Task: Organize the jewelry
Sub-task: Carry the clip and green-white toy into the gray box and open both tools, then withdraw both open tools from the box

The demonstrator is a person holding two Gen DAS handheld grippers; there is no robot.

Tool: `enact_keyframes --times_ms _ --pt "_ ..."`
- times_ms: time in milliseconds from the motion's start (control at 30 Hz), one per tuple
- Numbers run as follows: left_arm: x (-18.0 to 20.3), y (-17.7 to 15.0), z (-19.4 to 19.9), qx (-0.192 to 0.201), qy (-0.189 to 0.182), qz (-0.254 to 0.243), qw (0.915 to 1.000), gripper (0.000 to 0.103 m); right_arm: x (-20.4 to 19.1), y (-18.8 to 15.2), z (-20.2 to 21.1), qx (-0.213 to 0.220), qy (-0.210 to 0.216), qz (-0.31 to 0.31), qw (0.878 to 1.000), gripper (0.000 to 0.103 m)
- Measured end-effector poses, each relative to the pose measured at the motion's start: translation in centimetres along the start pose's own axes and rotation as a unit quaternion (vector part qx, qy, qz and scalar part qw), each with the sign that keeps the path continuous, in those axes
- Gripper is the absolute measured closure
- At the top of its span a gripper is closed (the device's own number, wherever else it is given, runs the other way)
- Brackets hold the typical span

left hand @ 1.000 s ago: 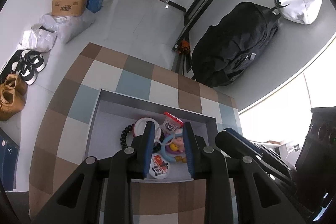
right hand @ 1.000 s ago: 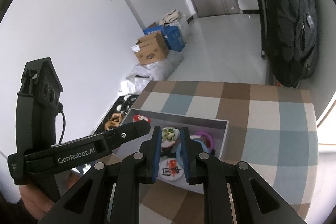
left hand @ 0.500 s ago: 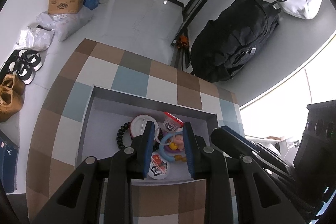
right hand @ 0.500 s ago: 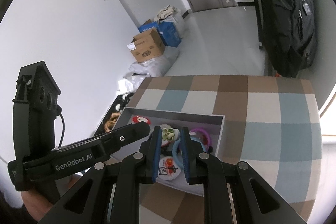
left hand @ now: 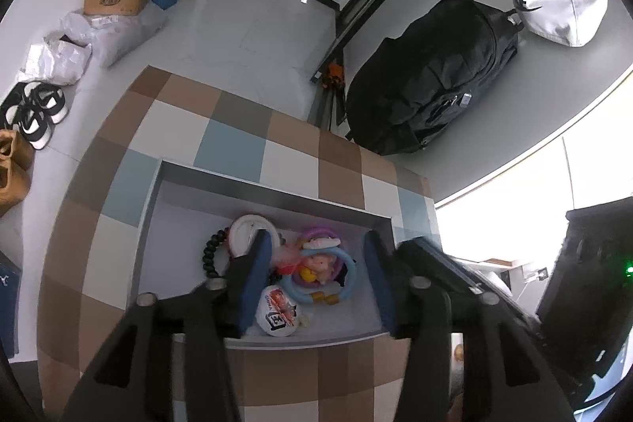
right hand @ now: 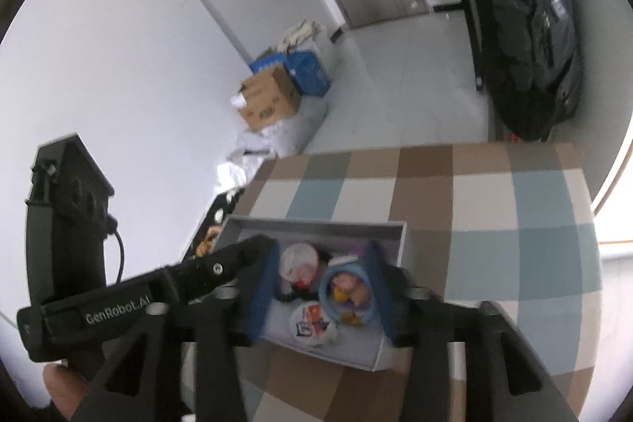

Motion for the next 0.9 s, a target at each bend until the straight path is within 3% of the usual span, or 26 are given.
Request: enact_keyframes --times_ms 67,200,433,567,700,900 --pt "0.0 0.1 0.3 0.005 0.004 -0.002 1.0000 0.047 0.3 0.4 0.5 0.011 -0.002 -0.003 1.000 0.040" --pt "-0.1 0.2 0.9 0.015 0.019 -0.008 0.9997 0.045 0.4 0.5 0.9 0.018 -0.007 -0.005 1.000 0.028" --pt "-0.1 0.3 1.8 0.034 0.048 -0.025 0.9979 0.045 -0.3 0.1 1.8 0.025 -0.010 0.018 0.999 0.021" --pt "0.0 0.1 2.8 0.052 0.068 -0.039 0.9955 0.030 -0.6 0.0 2.5 0.035 -0.013 0.031 0.999 0.016" --pt "0.0 -0.1 3.6 0.067 0.080 -0.051 0.9933 0.029 -0.4 -0.1 3.4 0.050 -0.020 0.029 0.998 0.009" --pt "0.2 -0.5 4.9 0.097 0.130 -0.080 0.9835 0.029 -0.7 -0.6 5.0 0.074 -0.018 0.043 0.996 0.002"
Point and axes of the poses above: each gripper's, at about its wrist camera, not at the fingertips, and z roughly against the way its jaws point, x to its right, y to its top, the point moved 7 cm from there along -z, roughly the way its jaws point, and after that the axes turned 5 degrees about -z, right-handed, at the moved point
